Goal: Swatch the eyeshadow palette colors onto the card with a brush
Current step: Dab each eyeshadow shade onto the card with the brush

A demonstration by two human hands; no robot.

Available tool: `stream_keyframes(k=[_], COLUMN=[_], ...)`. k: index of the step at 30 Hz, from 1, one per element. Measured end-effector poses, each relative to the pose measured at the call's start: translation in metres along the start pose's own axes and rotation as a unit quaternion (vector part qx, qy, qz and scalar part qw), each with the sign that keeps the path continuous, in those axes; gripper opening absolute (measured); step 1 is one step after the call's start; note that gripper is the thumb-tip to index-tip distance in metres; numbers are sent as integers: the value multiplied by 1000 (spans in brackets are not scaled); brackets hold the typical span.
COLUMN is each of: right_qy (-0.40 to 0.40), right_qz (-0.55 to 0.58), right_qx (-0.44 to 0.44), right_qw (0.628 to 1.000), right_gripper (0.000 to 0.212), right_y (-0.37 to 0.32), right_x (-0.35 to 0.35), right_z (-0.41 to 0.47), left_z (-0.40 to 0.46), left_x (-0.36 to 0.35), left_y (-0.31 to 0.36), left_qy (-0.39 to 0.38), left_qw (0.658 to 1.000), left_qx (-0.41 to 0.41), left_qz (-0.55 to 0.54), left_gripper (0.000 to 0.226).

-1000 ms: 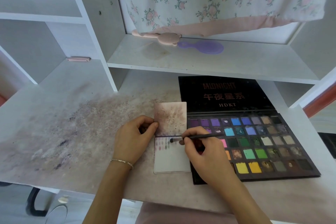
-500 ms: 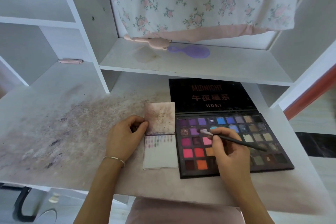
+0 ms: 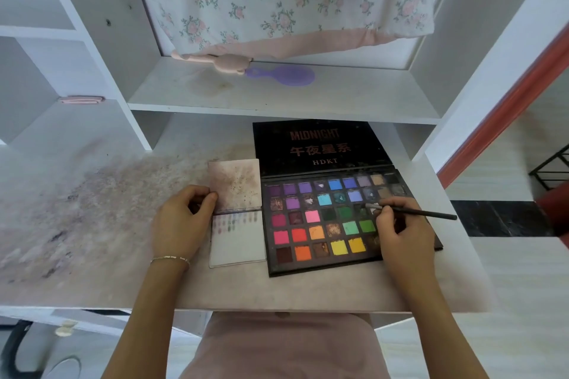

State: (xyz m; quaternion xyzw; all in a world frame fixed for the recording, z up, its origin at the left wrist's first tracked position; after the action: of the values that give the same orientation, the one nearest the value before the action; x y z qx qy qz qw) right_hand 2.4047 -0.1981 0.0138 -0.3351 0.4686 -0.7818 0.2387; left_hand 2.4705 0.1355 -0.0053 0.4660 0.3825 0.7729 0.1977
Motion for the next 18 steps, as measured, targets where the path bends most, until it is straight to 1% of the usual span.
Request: stream_keyframes(k=[5,8,9,12,16,18], right_qy=[-33,-38,-32,-19,-30,-20], right_qz=[-40,-72,-72,-46,-56,-43], right_qx=[23,31,28,25,27,23], right_qw=[998,996,996,998,998,999], right_gripper=[32,23,22,30,24,29], right_y=[1,2,3,3,2,2], right_x=[-6,-7,-6,-4,-6,-4], right_z=[0,0,0,1,0,0], left_z=[-1,-1,-1,-1,0,0], left_x=[1,1,1,1,0,0], left_y=[2,2,1,1,1,0], left_qy=[3,4,6,7,6,7], left_qw=[1000,1000,1000,1000,1000,1000], left_qx=[-3,-5,-5,-6,-13,-18], left_qz=[-3,-2,-3,-8,-11,-9], left_gripper=[4,6,7,4,4,4])
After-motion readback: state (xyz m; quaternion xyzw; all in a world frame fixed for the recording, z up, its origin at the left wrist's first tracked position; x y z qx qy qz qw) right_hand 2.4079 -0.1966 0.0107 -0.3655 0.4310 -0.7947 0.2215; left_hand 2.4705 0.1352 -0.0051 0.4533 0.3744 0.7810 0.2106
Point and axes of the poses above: each hand's wrist, its own z-axis towards the middle knuckle, its own x-axis out of the back of the hand, y = z × x, the point moved 8 cm from there along z, towards the middle knuckle, and after that the axes turned 12 degrees about y, right-handed, at the moved point
